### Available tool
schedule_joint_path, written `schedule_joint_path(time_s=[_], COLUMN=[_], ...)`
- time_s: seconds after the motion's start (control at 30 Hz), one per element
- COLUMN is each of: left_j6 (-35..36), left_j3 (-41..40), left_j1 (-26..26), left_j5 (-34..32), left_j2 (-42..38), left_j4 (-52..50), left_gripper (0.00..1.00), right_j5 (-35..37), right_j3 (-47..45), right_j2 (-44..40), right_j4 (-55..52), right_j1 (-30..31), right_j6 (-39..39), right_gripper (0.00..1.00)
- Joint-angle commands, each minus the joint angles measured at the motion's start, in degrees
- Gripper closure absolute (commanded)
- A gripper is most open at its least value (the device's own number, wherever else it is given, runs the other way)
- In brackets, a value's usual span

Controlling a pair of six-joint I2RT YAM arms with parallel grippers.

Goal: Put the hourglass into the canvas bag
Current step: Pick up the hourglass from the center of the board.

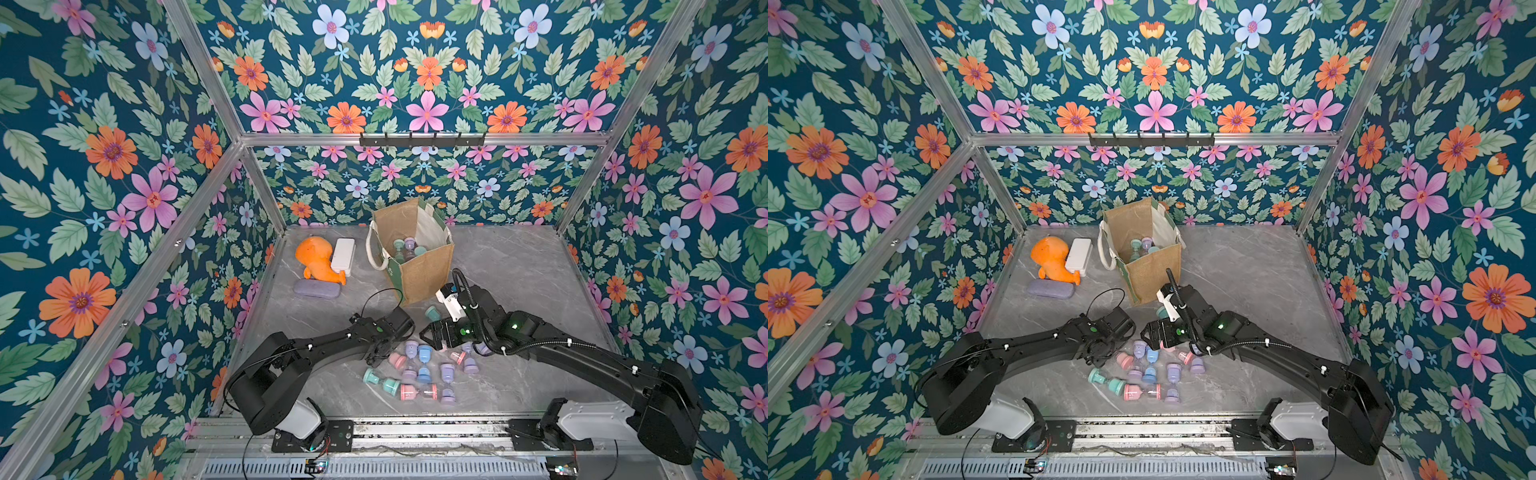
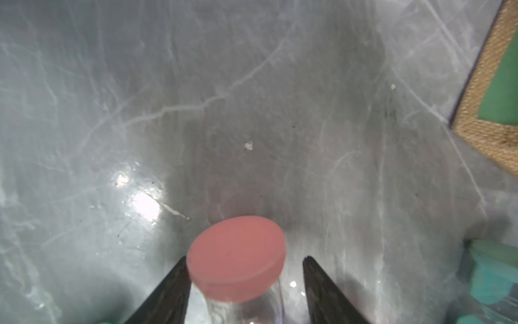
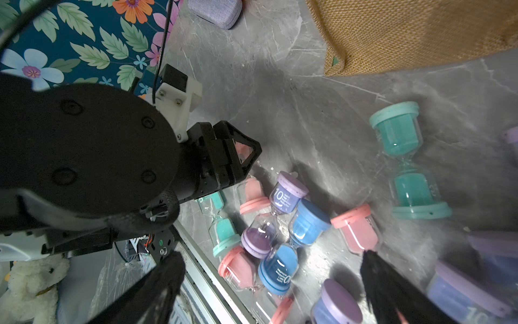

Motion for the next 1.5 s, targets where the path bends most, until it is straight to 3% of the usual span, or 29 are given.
schedule_joint_path(time_s=[0.0, 0.63, 1.03, 1.3, 1.47], left_j6=[-0.92, -0.68, -0.70, 0.53, 6.63], left_j3=[0.04, 1.37, 1.30, 3.04, 8.73], left_j1=[0.03, 0.12, 0.19, 0.65, 1.01], left_j5=[-1.45, -3.00, -4.53, -9.49, -15.41], left_j2=[0.81, 4.32, 0.74, -5.07, -8.69], left_j4=[0.03, 1.17, 2.16, -2.67, -8.92], left_gripper=[0.37, 0.55, 0.61, 0.63, 0.64], right_j5=[1.10, 2.68, 5.17, 5.28, 6.73], right_j3=[0.07, 1.03, 2.82, 7.49, 13.31], right_j2=[0.02, 0.14, -3.00, -5.07, -5.28], right_j4=[0.73, 0.10, -2.95, -6.84, -10.61], right_j1=[0.07, 0.07, -0.12, -0.66, -1.44], right_j6=[-0.23, -0.76, 0.60, 2.61, 4.20], right_gripper=[0.01, 0.01, 0.01, 0.01, 0.01])
